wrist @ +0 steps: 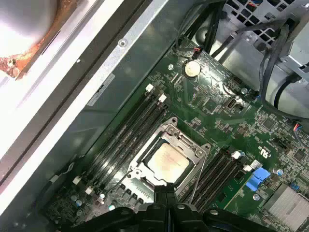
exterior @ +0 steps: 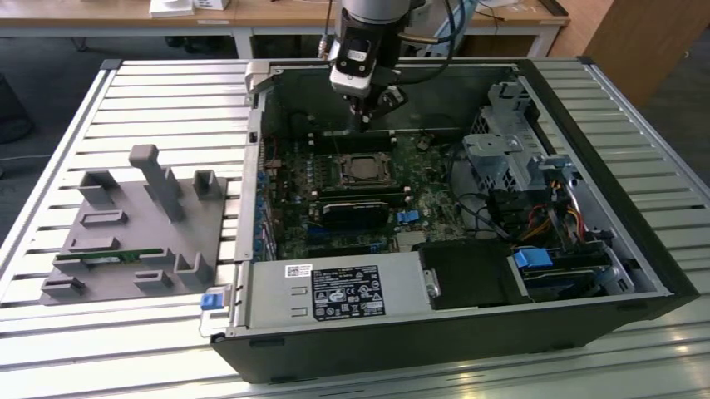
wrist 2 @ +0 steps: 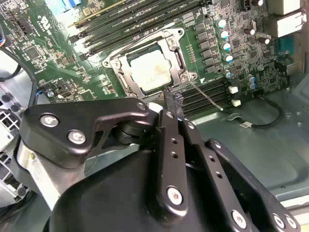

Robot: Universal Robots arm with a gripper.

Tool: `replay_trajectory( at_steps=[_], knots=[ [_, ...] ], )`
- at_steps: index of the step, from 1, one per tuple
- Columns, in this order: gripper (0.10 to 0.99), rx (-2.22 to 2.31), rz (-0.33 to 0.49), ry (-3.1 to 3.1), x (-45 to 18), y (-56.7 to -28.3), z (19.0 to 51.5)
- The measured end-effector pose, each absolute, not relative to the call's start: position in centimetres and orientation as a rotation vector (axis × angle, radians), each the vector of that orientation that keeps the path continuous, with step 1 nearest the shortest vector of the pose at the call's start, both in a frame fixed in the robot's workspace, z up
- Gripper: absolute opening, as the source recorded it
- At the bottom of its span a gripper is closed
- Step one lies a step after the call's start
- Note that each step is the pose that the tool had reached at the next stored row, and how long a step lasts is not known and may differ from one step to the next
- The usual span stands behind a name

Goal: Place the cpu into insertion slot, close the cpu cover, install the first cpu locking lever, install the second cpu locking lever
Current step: 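Install the first cpu locking lever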

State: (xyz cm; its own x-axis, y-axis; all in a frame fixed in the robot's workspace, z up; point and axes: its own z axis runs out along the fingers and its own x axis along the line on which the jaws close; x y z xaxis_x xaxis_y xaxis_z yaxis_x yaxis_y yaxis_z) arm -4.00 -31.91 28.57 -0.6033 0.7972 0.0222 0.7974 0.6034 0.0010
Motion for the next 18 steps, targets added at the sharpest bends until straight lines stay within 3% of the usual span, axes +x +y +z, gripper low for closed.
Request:
replay_trajectory(
  at_steps=[18],
  knots=[
    [0.106,-1.274,-0.016,-2.851,-4.05,-31.91,28.57]
  ],
)
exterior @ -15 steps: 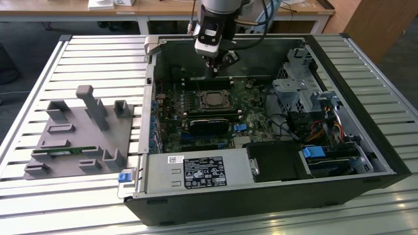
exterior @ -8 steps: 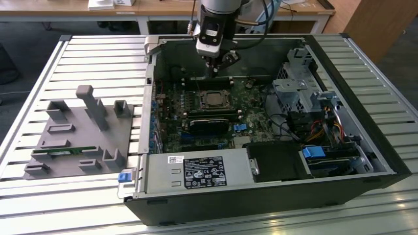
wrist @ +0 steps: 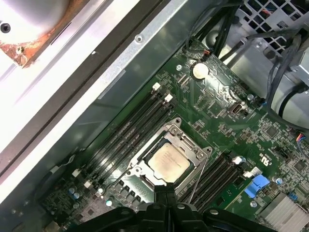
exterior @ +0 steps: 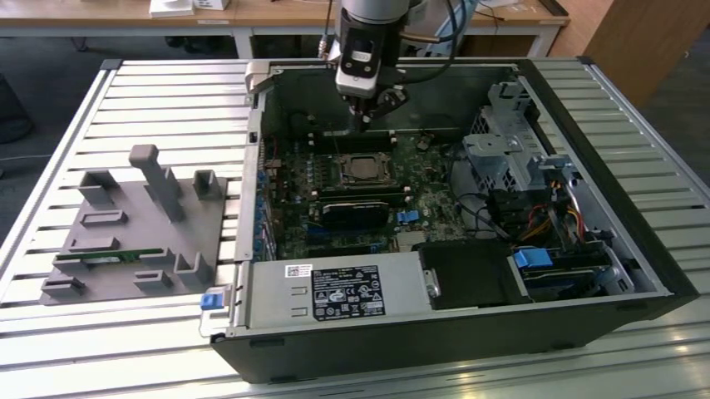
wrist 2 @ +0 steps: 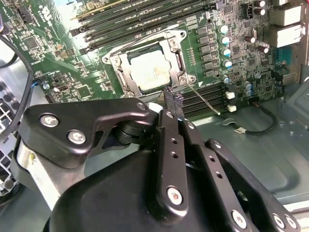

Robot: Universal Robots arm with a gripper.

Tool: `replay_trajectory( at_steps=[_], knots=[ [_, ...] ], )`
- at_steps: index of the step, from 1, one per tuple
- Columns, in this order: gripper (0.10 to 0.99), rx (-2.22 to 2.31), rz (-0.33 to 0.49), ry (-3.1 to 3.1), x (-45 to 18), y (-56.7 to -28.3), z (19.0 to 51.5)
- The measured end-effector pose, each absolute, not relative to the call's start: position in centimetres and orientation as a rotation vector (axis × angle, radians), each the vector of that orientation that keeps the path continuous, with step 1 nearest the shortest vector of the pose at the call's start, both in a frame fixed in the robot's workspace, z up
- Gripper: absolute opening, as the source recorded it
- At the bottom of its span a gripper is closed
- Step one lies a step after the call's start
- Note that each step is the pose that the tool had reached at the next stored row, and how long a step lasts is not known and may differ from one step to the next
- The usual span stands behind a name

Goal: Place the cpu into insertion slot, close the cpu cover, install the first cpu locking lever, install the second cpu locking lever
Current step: 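Install the first cpu locking lever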

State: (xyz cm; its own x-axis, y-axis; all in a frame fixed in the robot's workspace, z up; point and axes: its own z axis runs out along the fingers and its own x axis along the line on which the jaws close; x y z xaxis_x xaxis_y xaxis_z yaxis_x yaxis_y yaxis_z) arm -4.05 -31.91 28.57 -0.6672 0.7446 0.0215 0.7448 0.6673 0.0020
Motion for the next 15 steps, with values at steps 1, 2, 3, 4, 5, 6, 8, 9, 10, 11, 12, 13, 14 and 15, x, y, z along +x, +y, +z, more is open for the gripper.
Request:
replay_trajectory(
  at_steps=[1,2,3,4,5,6,8,9,10,11,12,13,14,15],
  knots=[
    [0.106,-1.265,-0.016,-2.855,-4.05,-31.91,28.57],
    [0.106,-1.257,-0.017,-2.859,-4.05,-31.91,28.57],
    [0.106,-1.248,-0.016,-2.862,-4.05,-31.91,28.57],
    [0.106,-1.24,-0.016,-2.866,-4.05,-31.91,28.57],
    [0.106,-1.23,-0.016,-2.87,-4.05,-31.91,28.57],
    [0.106,-1.22,-0.016,-2.874,-4.05,-31.91,28.57],
    [0.106,-1.199,-0.016,-2.883,-4.05,-31.91,28.57],
    [0.106,-1.188,-0.016,-2.888,-4.05,-31.91,28.57],
    [0.106,-1.177,-0.016,-2.892,-4.05,-31.91,28.57],
    [0.106,-1.166,-0.015,-2.897,-4.05,-31.91,28.57],
    [0.106,-1.155,-0.015,-2.901,-4.05,-31.91,28.57],
    [0.106,-1.146,-0.015,-2.905,-4.05,-31.91,28.57],
    [0.106,-1.137,-0.015,-2.908,-4.05,-31.91,28.57],
    [0.106,-1.127,-0.015,-2.912,-4.05,-31.91,28.57]
  ],
)
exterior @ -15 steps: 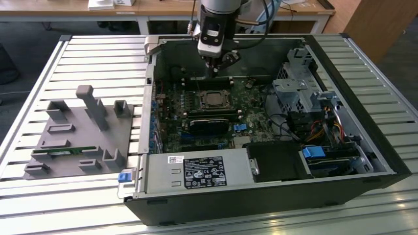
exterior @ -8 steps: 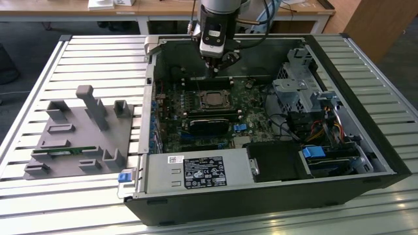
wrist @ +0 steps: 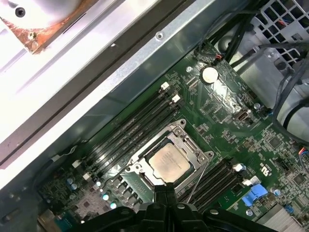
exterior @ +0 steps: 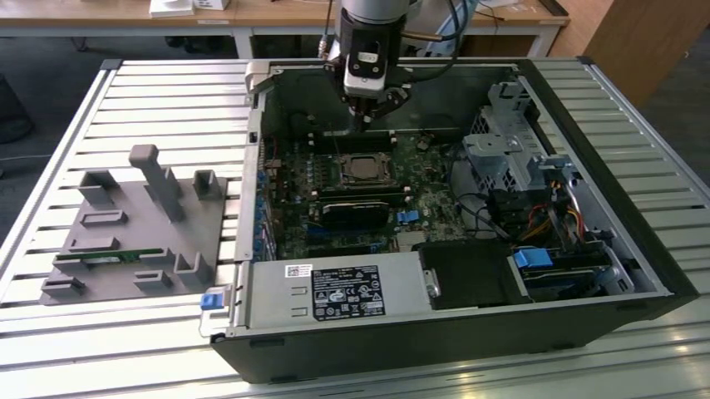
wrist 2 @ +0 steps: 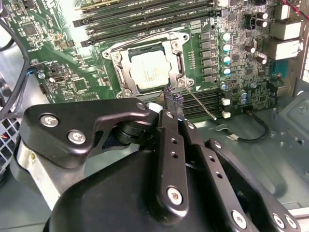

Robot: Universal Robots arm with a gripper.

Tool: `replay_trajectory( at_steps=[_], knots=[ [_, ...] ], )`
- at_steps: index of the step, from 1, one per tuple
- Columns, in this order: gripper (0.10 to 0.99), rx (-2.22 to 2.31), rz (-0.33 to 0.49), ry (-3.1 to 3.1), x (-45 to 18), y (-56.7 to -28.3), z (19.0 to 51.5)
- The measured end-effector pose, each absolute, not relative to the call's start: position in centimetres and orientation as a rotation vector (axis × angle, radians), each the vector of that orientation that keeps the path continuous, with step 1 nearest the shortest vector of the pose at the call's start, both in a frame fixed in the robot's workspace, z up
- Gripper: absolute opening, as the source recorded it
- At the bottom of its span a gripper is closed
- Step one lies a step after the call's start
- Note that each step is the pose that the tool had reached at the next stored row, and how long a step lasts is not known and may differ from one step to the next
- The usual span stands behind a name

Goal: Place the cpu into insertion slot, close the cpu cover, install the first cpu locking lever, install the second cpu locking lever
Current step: 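Install the first cpu locking lever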

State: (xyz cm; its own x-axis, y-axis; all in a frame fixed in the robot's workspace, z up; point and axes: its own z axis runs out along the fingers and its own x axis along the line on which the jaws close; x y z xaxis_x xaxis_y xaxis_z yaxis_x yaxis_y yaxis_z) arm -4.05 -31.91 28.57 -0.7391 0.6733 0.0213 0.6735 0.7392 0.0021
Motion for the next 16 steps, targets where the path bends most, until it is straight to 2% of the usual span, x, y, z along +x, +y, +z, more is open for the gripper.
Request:
replay_trajectory(
  at_steps=[16],
  knots=[
    [0.106,-0.958,-0.013,-2.971,-4.05,-31.91,28.57]
  ],
)
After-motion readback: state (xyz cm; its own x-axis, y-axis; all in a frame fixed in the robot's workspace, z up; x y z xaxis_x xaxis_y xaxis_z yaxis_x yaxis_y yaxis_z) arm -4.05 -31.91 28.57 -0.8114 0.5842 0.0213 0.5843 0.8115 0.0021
